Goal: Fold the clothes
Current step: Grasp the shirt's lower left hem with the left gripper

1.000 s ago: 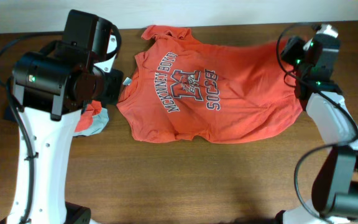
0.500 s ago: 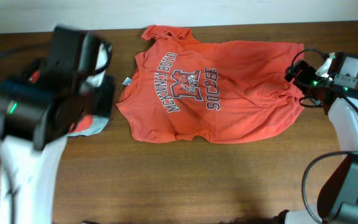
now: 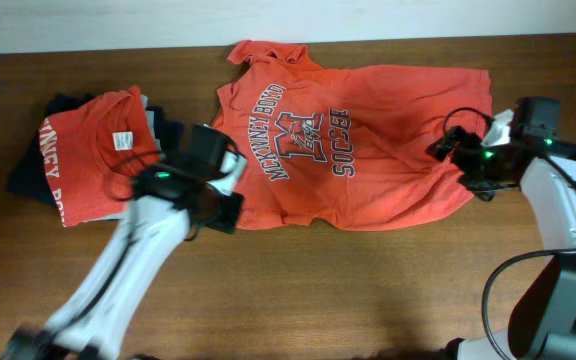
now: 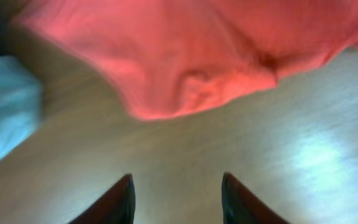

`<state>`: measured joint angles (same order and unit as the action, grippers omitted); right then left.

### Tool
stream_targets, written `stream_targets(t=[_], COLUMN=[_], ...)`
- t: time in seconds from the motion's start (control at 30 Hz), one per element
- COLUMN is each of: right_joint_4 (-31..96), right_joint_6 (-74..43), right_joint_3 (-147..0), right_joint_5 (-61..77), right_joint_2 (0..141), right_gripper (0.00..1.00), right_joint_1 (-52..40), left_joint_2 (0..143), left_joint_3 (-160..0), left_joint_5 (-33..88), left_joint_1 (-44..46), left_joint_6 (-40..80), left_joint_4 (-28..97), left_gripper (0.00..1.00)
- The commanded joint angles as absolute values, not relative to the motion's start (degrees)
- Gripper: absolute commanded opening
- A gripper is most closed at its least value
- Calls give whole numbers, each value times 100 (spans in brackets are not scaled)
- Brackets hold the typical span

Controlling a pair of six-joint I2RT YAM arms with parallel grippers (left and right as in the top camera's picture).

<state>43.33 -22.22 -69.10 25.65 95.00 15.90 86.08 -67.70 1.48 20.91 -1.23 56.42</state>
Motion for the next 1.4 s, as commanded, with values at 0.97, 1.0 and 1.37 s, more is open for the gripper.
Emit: stream_targets(t=[0.97,1.0,1.37], right_joint_4=[4355,4355,4423], right_joint_6=[-2014,-2016,-2016], right_joint_3=[-6956,-6956,-6956], right_joint_5=[2633,2633,2637], right_joint_2=[9380,9380,9378], right_gripper=[99,99,99], right_joint_1=[1315,1315,1313], left_joint_2=[10519,10484,11382], left_joint_3=[-9292,-9347,-9181], left_joint_5=[187,99,-604], left_joint_1=[2705,2705,2047], left_joint_6=[-2032,-2082,-2069], left_joint_4=[7607,7494,5664], left_gripper=[0,0,30])
